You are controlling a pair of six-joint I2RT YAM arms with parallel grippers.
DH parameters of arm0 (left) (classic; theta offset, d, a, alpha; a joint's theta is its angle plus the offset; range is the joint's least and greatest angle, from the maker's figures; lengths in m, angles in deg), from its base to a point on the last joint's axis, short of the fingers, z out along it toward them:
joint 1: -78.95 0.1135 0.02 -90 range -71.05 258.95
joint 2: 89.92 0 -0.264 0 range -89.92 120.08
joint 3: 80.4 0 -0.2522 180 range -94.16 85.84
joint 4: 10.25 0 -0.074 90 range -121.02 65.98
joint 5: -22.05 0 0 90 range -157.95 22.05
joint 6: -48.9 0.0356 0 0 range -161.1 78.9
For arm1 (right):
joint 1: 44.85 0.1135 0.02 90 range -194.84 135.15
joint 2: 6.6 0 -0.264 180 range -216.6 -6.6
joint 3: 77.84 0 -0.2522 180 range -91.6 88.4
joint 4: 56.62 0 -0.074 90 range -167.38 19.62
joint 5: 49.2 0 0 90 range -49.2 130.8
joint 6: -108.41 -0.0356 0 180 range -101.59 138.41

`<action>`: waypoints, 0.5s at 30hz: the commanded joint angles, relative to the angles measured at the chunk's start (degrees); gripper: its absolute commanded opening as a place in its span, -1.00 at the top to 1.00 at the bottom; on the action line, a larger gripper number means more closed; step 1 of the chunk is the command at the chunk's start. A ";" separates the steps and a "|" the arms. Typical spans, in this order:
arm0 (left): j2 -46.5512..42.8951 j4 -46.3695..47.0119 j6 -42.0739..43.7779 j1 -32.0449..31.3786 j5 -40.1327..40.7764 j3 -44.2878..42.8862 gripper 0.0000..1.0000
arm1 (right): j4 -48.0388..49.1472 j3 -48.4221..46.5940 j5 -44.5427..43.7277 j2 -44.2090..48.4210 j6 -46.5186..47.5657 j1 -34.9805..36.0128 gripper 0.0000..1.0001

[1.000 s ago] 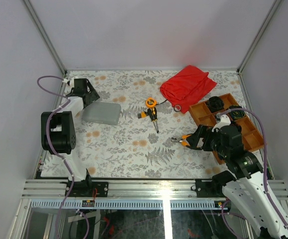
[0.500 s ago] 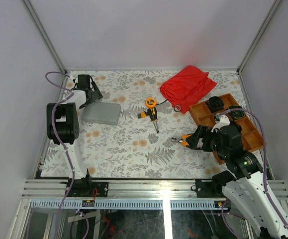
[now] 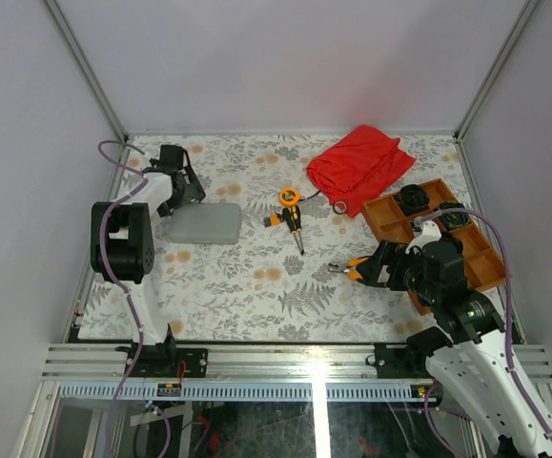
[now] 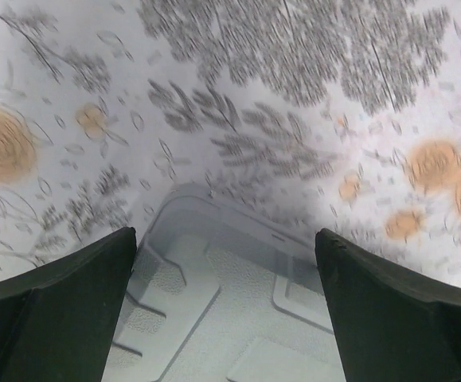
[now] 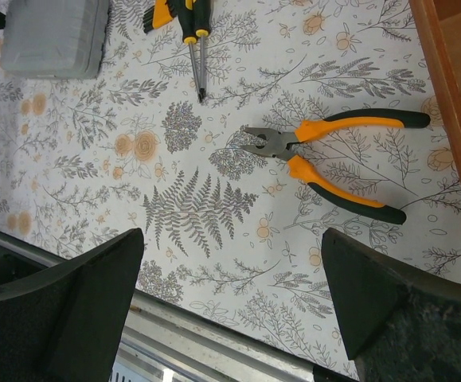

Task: Sort the tools into containers
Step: Move the storage box to the center of the board.

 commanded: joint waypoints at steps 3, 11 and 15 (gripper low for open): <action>-4.21 -3.89 -1.04 -5.88 2.40 4.31 -0.82 | 1.00 -1.68 2.07 0.46 0.22 -0.24 -0.99; -9.96 -2.57 -3.02 -15.23 5.60 13.77 -0.81 | 0.10 -1.68 3.00 0.57 0.21 -0.24 -0.99; -12.75 0.97 -4.35 -21.30 4.60 19.62 -0.80 | -0.06 -1.65 4.10 0.37 0.11 -0.26 -0.99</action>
